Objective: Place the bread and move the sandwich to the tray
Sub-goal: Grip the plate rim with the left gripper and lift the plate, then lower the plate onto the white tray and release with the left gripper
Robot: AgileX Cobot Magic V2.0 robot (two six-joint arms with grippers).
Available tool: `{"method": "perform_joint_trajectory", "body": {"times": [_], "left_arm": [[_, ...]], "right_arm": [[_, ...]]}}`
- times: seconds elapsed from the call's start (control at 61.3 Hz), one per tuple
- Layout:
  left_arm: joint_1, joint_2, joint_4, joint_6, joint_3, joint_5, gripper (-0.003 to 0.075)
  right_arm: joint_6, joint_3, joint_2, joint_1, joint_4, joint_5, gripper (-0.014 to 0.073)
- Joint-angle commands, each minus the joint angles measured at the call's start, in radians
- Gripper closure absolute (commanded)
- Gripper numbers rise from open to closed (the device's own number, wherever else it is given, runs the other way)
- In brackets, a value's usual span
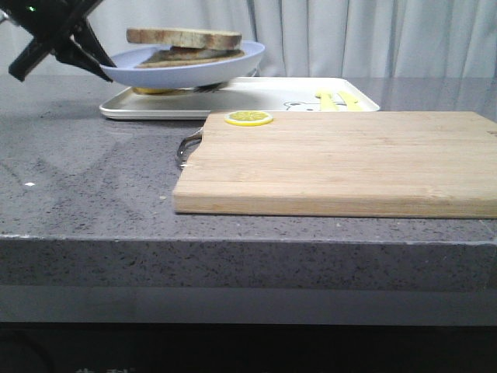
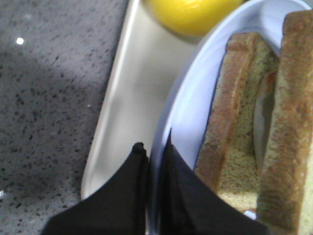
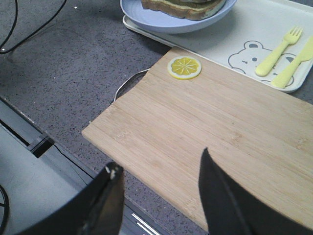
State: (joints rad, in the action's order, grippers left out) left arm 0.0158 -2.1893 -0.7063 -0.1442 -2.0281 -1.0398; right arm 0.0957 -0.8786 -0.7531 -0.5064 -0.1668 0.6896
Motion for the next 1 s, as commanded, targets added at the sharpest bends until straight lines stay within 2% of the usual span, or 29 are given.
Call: {"method": "perform_joint_trajectory", "body": {"times": [0.0,0.098,0.212,0.277,0.375,0.767,0.979], "left_arm": [[0.007,0.060,-0.091,-0.032,-0.045,0.020,0.0735],[0.012,0.060,-0.067,-0.032,-0.048,0.042,0.0688],[0.017,0.060,-0.063,-0.032,-0.049,0.053,0.0549],[0.017,0.060,-0.063,-0.032,-0.049,0.058,0.0438],[0.017,0.060,-0.063,-0.032,-0.049,0.066,0.0366],[0.019,0.172,-0.035,0.158,-0.049,0.033,0.0365],[0.096,0.323,0.272,0.158,-0.041,0.011,0.0365]], "right_arm": [[0.008,-0.024,0.006,0.005,0.004,-0.064,0.0211],[0.008,-0.024,0.006,0.005,0.004,-0.064,0.0211],[0.008,-0.024,0.006,0.005,0.004,-0.064,0.0211],[0.008,-0.024,0.006,0.005,0.004,-0.064,0.0211],[0.008,-0.024,0.006,0.005,0.004,-0.064,0.0211],[0.008,-0.024,0.006,0.005,0.004,-0.064,0.0211],[0.008,-0.024,0.006,0.005,0.004,-0.064,0.0211]]}}
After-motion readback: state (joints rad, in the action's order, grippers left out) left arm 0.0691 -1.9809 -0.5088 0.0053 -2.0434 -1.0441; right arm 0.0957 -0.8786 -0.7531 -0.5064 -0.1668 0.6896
